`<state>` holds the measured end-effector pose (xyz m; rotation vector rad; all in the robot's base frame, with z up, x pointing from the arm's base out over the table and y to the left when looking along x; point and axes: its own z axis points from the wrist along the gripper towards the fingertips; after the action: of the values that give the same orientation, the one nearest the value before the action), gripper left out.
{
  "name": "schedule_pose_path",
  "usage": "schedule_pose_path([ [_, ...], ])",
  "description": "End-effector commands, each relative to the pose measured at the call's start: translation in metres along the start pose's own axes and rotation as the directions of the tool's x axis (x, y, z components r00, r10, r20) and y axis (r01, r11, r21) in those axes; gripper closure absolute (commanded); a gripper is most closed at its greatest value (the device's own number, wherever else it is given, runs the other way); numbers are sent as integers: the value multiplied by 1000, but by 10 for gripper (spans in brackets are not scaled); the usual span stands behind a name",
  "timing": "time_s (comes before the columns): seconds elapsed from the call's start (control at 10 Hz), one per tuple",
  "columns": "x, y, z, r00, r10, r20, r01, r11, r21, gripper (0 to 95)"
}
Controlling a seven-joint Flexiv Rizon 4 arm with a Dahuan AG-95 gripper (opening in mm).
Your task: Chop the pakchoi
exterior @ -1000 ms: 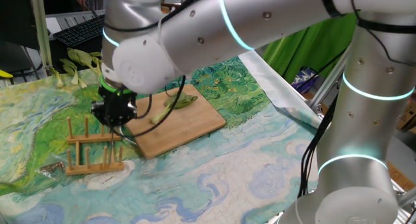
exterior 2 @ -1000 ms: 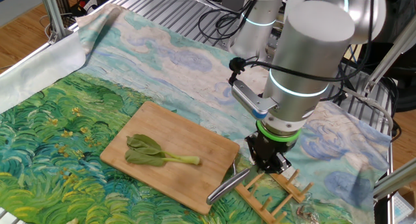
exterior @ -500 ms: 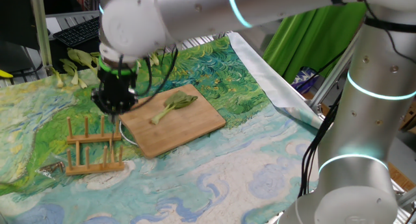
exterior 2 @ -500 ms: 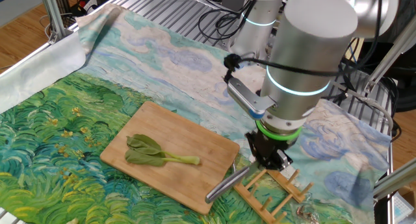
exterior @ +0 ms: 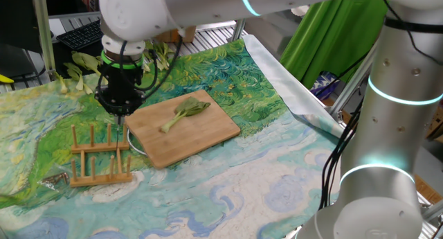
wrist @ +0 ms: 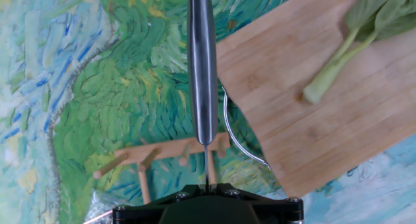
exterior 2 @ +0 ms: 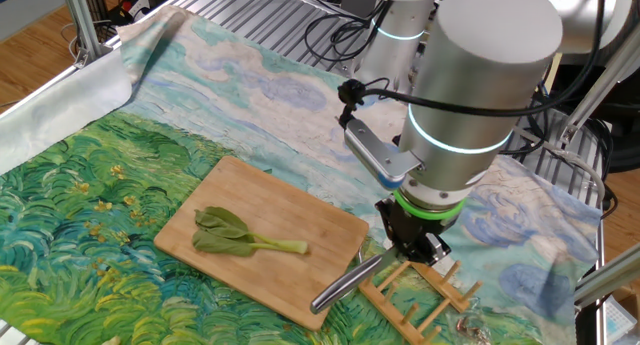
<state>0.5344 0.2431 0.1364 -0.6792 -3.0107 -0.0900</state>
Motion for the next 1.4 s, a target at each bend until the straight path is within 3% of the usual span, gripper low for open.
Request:
schedule_pose_path([
  [0.1,1,-2,-2,1000,-2,4,2,1000,7,950],
  [1.0,-21,-17,-7,999,-50,-1,50,999,10,950],
  [1.4,-49,-37,-3,993,-115,3,115,993,13,950],
])
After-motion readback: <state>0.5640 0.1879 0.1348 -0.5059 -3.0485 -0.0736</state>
